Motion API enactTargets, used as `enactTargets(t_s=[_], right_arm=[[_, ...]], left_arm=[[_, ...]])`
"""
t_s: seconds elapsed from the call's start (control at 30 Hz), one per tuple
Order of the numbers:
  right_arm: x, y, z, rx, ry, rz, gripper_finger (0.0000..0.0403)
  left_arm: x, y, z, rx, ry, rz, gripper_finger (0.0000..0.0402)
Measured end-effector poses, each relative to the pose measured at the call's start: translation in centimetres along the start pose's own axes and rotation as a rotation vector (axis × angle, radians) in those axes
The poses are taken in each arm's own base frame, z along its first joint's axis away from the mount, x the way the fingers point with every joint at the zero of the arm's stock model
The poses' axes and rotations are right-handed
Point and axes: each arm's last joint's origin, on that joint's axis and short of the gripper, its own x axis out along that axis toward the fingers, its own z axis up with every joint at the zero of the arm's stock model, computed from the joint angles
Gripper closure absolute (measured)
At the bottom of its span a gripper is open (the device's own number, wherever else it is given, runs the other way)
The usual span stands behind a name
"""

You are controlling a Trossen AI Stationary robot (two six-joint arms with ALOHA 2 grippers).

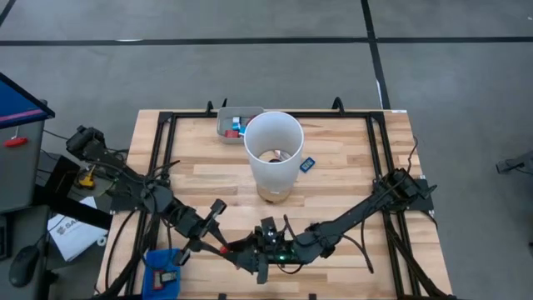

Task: Pick & Place Office items
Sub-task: Put the red digital timer into the blue bin

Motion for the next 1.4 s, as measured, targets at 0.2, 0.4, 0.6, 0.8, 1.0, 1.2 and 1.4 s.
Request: enactTargets(t_s=[0.2, 0.4, 0.6, 0.8, 1.0, 1.2, 1.4], right_arm=[[0.0, 0.5, 0.4, -0.003, -0.037, 0.044, 0.0179], [0.0, 0.7, 0.6, -0.012, -0.056, 0.065, 0.0175], [-0.3, 0.9, 0.1, -0.012, -0.037, 0.057, 0.0175], [-0.4, 0.8, 0.0, -0.017, -0.029, 0.051, 0.0175], [-0.6, 1.1, -0.5, -0.017, -0.016, 0.052, 0.0175], [-1.4, 1.8, -1.3, 0.006, -0.022, 0.041, 0.0175], [-2.3, 2.5, -2.2, 0.015, -0.05, 0.011, 0.0175]], left_arm=[[-1.3, -1.0, 0.7, -0.034, 0.032, -0.056, 0.0342], [-4.1, -3.5, 0.6, -0.133, 0.212, -0.101, 0.0335], [-7.6, -7.0, -0.3, -0.331, 0.471, -0.216, 0.0335], [-9.8, -10.9, -3.4, -0.45, 0.771, -0.252, 0.0336], [-11.8, -13.2, -9.1, -0.566, 0.996, -0.155, 0.0331], [-12.6, -13.3, -11.6, -0.661, 1.015, -0.139, 0.0329], [-13.3, -12.5, -12.5, -0.644, 0.983, -0.092, 0.0324]])
